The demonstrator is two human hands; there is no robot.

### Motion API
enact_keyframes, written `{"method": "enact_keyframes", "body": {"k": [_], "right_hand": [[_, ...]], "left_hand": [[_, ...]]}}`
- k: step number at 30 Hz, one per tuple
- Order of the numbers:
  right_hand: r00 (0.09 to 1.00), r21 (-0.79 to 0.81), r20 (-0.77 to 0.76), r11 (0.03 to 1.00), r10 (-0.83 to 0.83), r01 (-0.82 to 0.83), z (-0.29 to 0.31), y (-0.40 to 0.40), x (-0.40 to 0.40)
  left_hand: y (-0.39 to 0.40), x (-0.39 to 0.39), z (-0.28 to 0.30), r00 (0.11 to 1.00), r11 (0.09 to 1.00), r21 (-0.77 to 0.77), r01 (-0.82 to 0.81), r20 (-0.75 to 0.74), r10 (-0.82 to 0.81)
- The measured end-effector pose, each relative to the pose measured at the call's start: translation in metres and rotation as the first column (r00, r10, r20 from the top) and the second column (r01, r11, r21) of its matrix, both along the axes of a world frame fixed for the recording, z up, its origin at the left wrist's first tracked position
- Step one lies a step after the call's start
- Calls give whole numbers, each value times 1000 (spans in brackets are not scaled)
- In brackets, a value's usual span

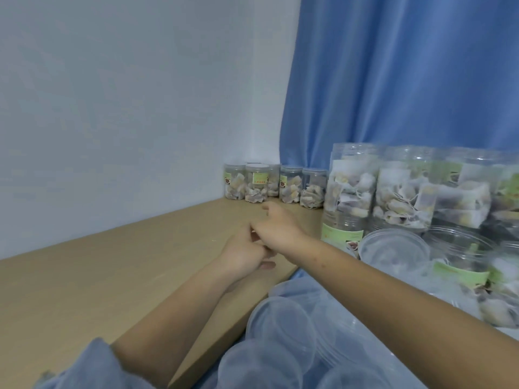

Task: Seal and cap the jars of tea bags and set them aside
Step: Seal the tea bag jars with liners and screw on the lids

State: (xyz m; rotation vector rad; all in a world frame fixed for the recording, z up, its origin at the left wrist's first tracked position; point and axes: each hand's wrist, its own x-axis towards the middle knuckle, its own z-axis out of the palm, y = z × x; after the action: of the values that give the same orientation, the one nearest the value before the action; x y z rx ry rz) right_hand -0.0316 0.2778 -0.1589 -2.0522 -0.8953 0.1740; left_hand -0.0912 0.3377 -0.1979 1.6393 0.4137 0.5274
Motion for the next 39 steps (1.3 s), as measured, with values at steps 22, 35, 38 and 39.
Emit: {"method": "enact_keyframes", "body": {"k": [22, 35, 38, 39], "right_hand": [[971, 253, 63, 945, -231, 208, -7, -340, 37], [955, -161, 27, 941, -297, 297, -74, -452, 83], [990, -492, -12, 862, -143, 118, -73, -461, 78], [993, -558, -48, 827, -109, 64, -72, -461, 75]], "left_hand": [[-325, 54, 11, 971, 953, -222, 206, 164, -172], [-364, 79, -23, 983, 987, -150, 61, 182, -33], [-355, 75, -15, 978, 986, -159, 54, 210, -20], [-353, 74, -14, 977, 985, -165, 54, 212, -19]]}}
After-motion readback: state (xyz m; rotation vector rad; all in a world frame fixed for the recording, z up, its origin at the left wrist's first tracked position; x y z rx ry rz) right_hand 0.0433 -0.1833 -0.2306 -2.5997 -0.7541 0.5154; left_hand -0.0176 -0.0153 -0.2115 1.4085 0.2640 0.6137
